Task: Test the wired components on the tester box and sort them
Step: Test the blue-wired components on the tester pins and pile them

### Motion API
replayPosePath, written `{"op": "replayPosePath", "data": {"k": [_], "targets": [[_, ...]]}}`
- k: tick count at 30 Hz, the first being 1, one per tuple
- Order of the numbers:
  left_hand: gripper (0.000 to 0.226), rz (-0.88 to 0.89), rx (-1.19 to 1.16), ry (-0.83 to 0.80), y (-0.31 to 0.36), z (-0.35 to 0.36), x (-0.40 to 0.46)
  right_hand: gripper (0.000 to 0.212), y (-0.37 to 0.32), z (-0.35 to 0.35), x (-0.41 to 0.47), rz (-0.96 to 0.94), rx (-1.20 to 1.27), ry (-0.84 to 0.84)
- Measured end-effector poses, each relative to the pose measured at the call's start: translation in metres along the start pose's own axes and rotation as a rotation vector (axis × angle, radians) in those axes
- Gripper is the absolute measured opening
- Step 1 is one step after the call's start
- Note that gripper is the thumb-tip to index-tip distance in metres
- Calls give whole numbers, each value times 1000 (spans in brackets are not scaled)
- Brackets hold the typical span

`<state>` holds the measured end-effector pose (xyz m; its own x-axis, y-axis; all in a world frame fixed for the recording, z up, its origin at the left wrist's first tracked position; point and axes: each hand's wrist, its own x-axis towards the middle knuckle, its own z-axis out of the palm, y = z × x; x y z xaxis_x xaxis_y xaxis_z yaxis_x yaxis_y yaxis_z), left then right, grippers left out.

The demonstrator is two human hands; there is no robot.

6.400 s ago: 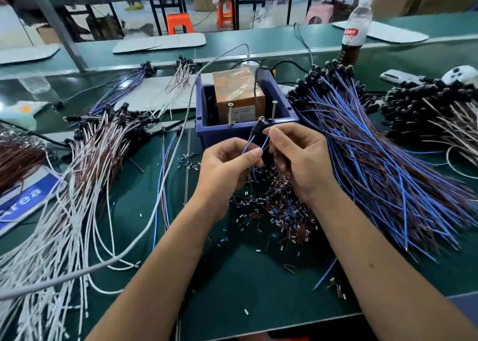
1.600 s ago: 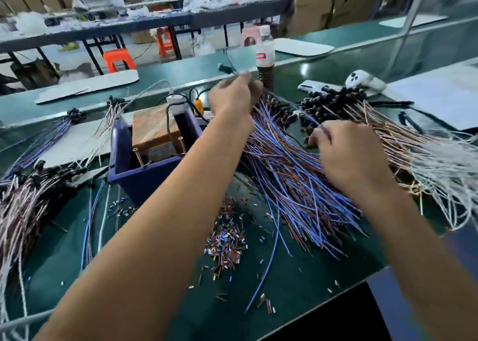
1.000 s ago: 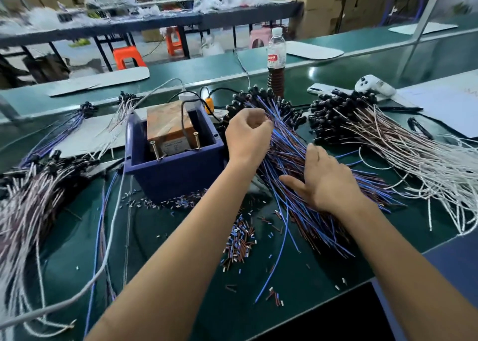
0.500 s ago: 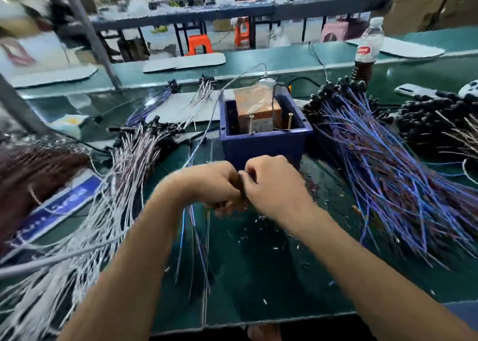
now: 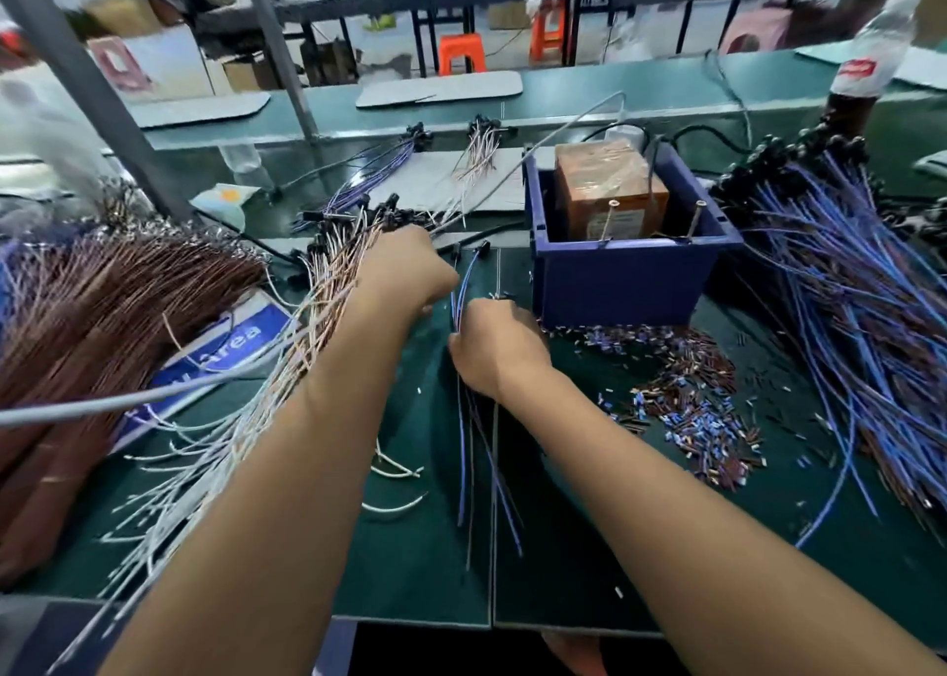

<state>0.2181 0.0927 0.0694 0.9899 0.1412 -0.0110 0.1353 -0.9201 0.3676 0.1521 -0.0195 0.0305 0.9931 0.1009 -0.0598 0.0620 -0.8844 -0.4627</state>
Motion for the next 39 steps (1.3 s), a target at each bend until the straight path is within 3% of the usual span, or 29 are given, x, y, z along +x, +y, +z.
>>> {"op": "replayPosePath", "data": {"k": [3, 9, 11, 16, 19, 23, 26, 29, 32, 36, 39], "targets": [[16, 49, 34, 9, 7, 17, 9, 35, 3, -2, 0, 20, 8, -10], [14, 36, 14, 60, 5, 25, 17, 35, 3, -3, -2, 3, 47, 35], [10, -6, -137, 52, 7, 22, 17, 35, 3, -3, -2, 20, 72, 19], [15, -237, -892, -98, 24, 7, 11, 27, 13, -10, -7, -86, 168, -34], [25, -258, -1002, -132, 29, -3, 1, 17, 29, -14, -18, -209, 418, -51], [31, -260, -1048, -351, 32, -10, -14, 6, 46, -30, -36, -283, 855, -138], [36, -217, -1103, -451, 36, -12, -24, 21, 61, -50, -44, -362, 1087, -310], [34, -113, -1251, -443, 45, -14, -34, 34, 78, -66, -50, -482, 1239, -417], [34, 56, -1307, -326, 50, -19, -42, 35, 100, -73, -56, -547, 1330, -335], [37, 292, -1200, -231, 41, -25, -50, 12, 131, -79, -63, -414, 1486, -97], [39, 289, -1161, -108, 44, -22, -55, 31, 146, -89, -60, -211, 1779, 23]]}}
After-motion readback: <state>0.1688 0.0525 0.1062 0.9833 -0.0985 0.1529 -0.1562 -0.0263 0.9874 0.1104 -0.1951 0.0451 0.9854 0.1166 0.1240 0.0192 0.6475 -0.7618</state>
